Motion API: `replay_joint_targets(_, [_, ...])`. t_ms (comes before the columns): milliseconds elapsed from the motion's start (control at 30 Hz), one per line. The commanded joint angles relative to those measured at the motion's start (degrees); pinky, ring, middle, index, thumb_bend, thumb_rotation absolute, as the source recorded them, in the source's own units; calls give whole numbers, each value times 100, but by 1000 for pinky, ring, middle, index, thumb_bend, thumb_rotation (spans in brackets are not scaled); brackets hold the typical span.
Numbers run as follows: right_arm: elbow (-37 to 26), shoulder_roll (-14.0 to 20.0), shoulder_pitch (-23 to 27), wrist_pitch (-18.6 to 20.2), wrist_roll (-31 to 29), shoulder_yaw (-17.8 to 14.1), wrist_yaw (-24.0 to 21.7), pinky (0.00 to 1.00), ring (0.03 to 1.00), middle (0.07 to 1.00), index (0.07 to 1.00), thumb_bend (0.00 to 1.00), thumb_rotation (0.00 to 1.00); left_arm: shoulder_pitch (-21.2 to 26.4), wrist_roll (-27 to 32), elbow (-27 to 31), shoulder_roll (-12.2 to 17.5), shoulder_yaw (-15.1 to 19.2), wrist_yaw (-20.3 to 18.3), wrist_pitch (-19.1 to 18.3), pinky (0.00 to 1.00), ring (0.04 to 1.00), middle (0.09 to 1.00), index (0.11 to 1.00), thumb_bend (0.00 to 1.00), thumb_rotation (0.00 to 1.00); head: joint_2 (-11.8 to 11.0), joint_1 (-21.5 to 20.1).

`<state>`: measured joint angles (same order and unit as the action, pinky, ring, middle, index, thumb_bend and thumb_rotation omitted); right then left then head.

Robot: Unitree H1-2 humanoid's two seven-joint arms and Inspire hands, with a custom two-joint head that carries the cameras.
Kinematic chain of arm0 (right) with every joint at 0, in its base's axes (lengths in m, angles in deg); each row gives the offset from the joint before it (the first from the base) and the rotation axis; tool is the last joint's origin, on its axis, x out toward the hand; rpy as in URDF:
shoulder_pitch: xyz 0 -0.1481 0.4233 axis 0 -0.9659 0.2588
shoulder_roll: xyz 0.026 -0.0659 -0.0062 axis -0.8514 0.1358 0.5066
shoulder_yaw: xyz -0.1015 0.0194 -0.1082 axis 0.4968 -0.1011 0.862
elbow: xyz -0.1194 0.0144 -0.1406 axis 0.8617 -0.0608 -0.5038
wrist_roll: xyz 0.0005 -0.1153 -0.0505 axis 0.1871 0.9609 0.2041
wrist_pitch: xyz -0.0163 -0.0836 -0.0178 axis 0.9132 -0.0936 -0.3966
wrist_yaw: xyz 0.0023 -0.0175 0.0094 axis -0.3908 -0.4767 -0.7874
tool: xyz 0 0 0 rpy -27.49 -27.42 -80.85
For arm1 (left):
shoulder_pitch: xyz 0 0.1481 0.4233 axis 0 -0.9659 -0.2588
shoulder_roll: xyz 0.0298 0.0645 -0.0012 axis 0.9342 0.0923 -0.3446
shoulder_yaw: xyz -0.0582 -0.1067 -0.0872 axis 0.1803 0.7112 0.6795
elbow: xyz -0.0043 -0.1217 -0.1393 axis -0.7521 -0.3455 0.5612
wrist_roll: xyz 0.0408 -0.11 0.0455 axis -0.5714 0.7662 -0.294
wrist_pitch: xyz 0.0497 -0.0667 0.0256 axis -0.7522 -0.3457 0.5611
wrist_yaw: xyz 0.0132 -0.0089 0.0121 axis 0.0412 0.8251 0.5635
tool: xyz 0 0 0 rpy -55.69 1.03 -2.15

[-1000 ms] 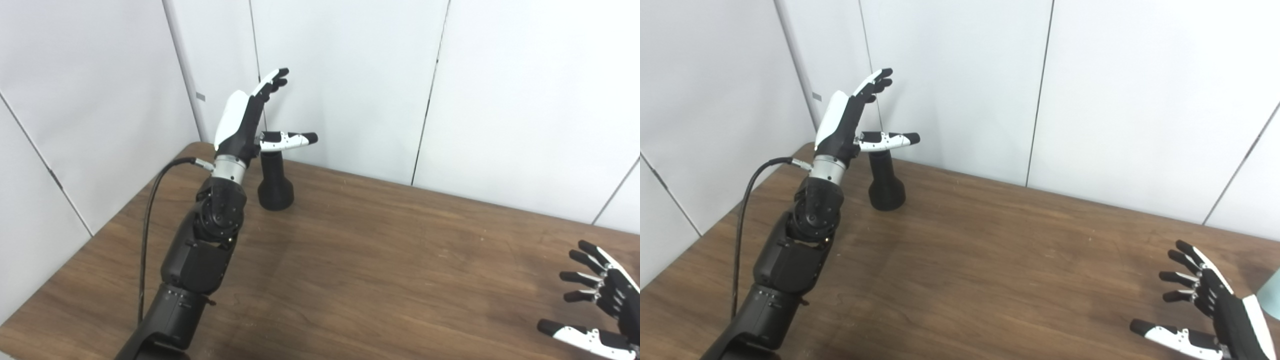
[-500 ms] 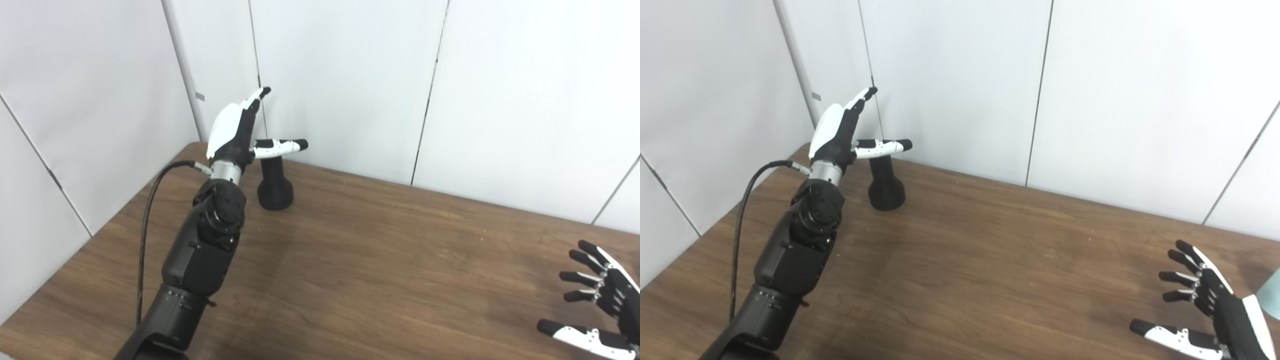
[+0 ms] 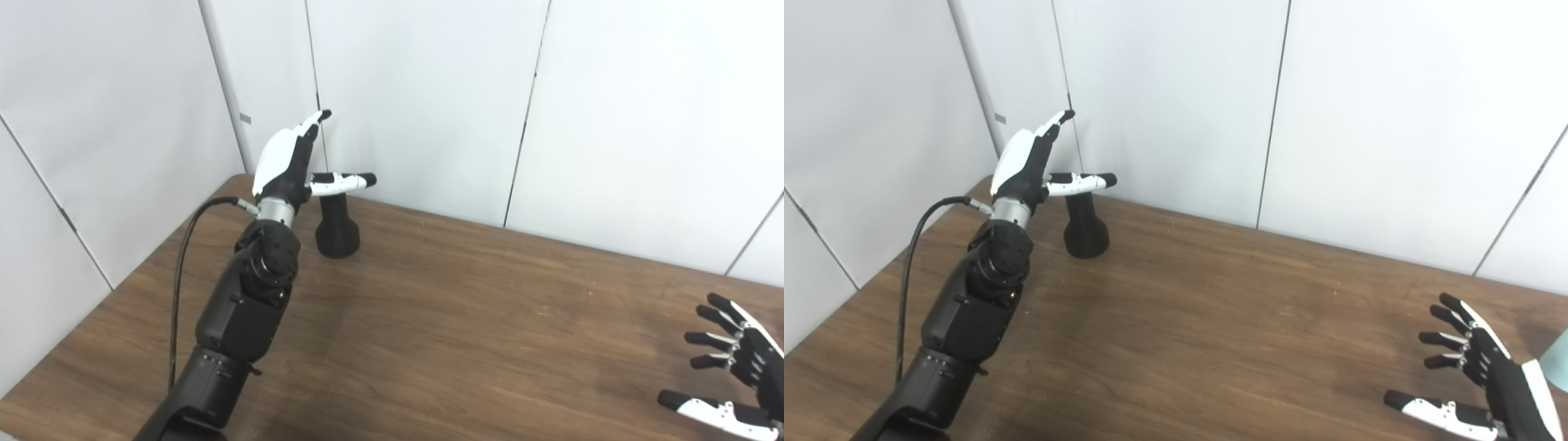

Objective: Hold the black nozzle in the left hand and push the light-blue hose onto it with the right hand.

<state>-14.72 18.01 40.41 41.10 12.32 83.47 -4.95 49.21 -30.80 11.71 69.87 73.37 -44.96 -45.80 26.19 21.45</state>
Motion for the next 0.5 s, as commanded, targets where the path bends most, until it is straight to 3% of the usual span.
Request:
replay_joint_targets(0, [-142,79,174,-165,-60,-52,15,569,721,854,889,798,148,196,-63,50,172,12,87,-13,1000,997,956,945,997,376,5,8])
replay_joint_targets(267, [-154,92,178,-154,-68,-55,5,573,723,856,891,795,144,85,-190,113,170,-49,71,-415,1000,997,960,970,1000,384,9,14])
replay_joint_targets(467, [-149,95,177,-160,-69,-56,4,573,724,856,891,794,143,72,-182,118,189,-83,91,-511,1000,997,962,971,1000,387,9,14])
